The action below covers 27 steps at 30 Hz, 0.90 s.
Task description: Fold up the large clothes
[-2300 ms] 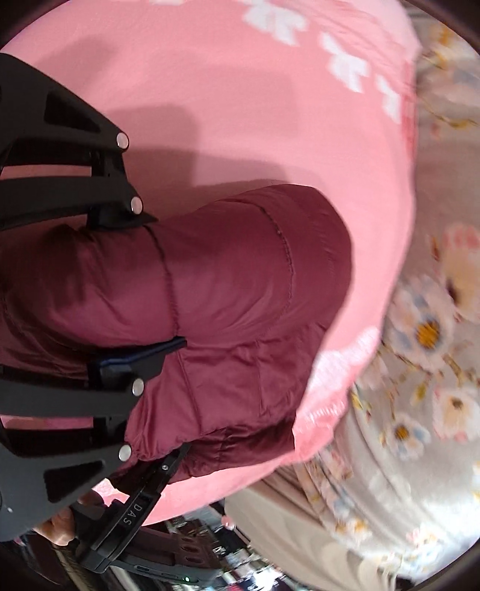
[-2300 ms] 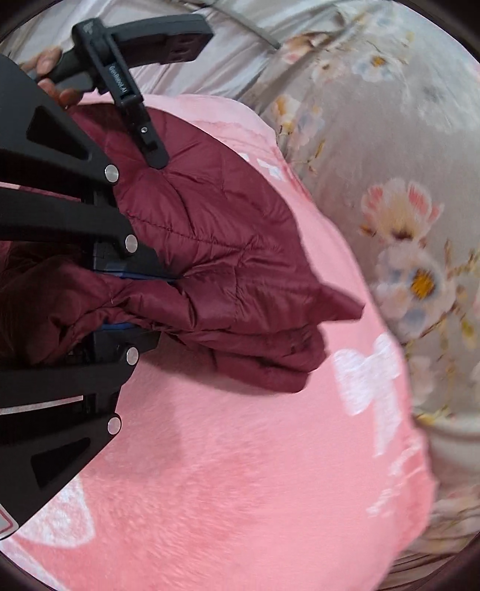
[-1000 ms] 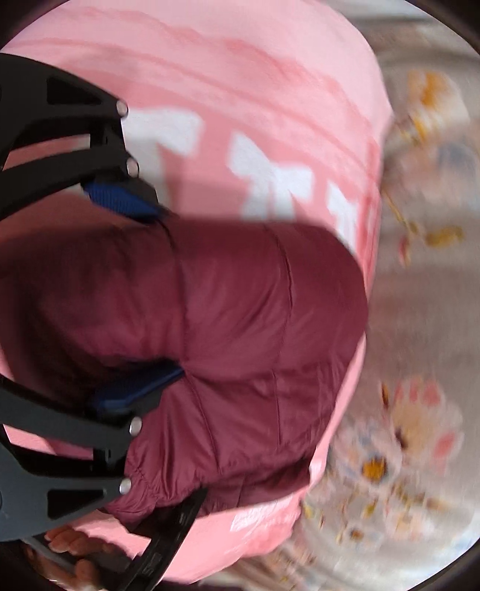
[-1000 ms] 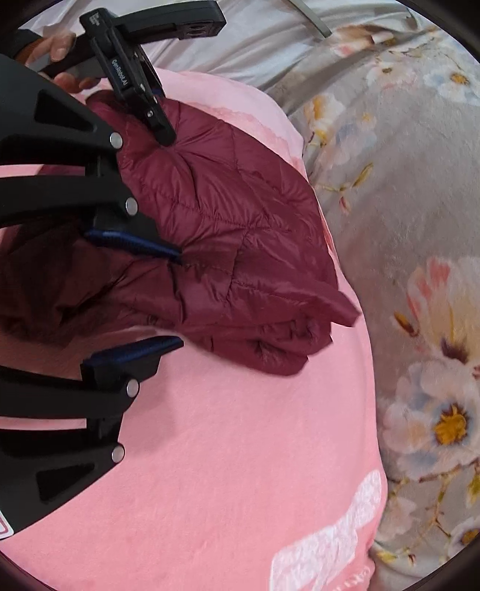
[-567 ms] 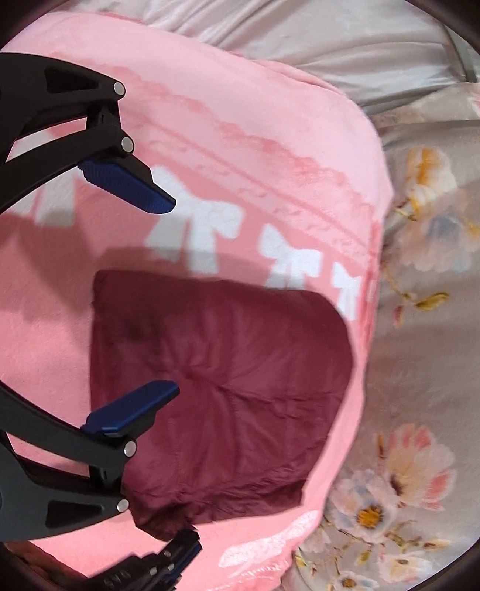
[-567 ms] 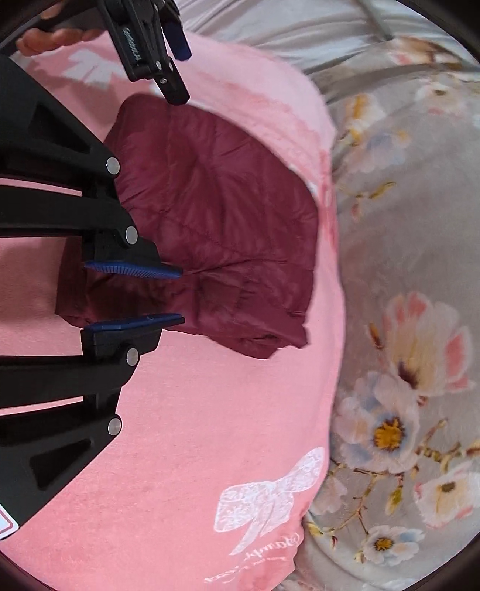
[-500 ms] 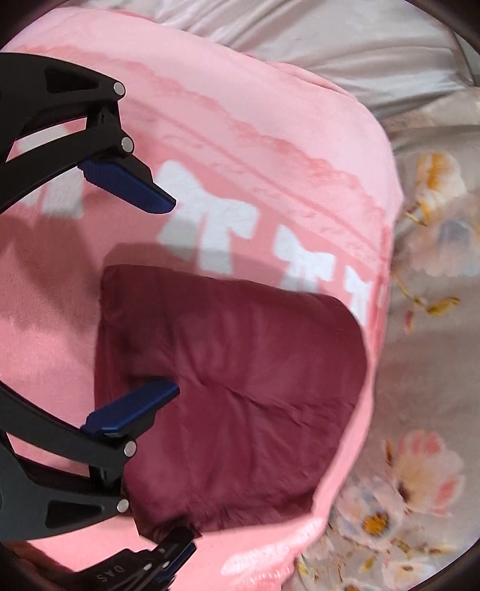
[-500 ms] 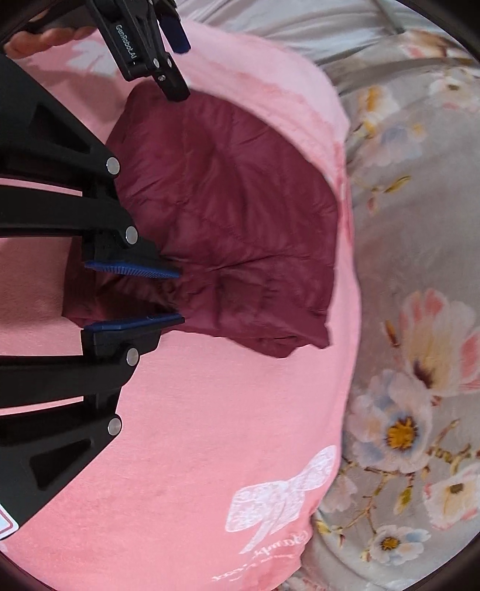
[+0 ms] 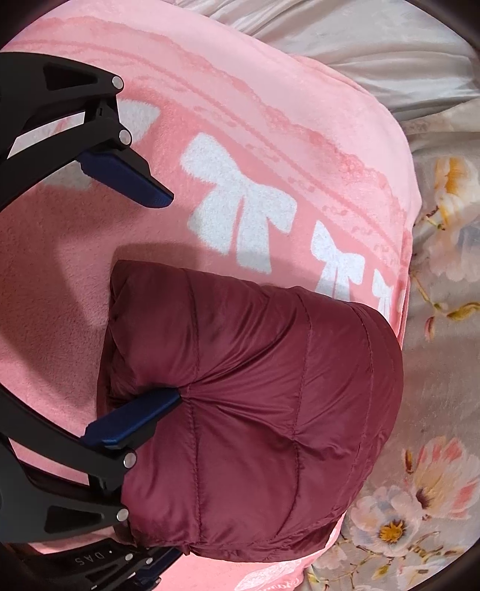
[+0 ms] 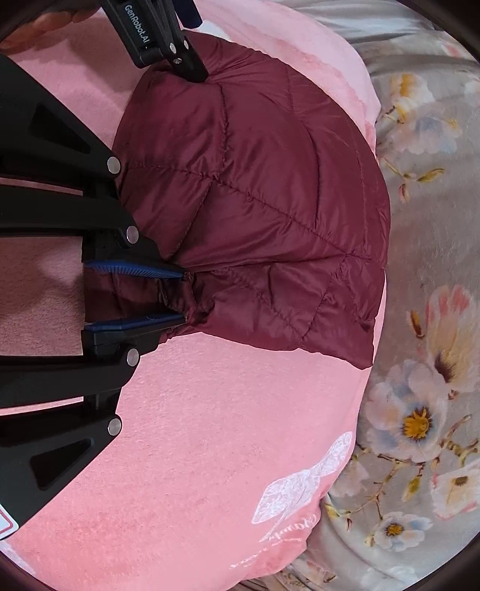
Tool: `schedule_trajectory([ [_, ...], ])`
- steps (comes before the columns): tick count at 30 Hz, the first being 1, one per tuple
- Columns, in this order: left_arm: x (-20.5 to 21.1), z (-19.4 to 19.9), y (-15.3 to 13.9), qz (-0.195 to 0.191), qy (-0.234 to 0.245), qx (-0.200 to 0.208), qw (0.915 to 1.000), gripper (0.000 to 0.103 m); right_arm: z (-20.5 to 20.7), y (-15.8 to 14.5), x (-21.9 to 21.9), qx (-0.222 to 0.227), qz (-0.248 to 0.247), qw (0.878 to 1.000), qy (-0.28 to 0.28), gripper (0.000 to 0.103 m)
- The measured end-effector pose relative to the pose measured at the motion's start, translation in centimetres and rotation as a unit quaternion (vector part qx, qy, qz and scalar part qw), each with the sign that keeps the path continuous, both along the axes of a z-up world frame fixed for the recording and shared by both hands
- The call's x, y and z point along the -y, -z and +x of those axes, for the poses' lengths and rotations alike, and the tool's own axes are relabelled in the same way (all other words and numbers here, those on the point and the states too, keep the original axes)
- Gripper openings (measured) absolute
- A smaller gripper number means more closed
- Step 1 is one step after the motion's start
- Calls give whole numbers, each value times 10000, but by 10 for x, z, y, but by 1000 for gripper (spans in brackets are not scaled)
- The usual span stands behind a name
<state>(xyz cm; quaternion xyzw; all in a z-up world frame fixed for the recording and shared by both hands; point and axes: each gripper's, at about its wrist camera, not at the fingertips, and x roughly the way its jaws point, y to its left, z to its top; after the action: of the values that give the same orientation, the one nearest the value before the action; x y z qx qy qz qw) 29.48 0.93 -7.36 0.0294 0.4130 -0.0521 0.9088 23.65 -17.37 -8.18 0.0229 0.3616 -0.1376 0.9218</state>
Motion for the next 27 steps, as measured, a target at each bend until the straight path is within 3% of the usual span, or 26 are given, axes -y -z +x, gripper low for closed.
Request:
schedule_trajectory([
  [5, -1, -1, 4, -71, -32, 27, 10000, 98, -2, 0, 7, 67, 228, 9997, -24, 18],
  [27, 6, -6, 10, 60, -44, 252, 9997, 98, -1, 1, 1, 52, 116, 9999, -15, 20],
])
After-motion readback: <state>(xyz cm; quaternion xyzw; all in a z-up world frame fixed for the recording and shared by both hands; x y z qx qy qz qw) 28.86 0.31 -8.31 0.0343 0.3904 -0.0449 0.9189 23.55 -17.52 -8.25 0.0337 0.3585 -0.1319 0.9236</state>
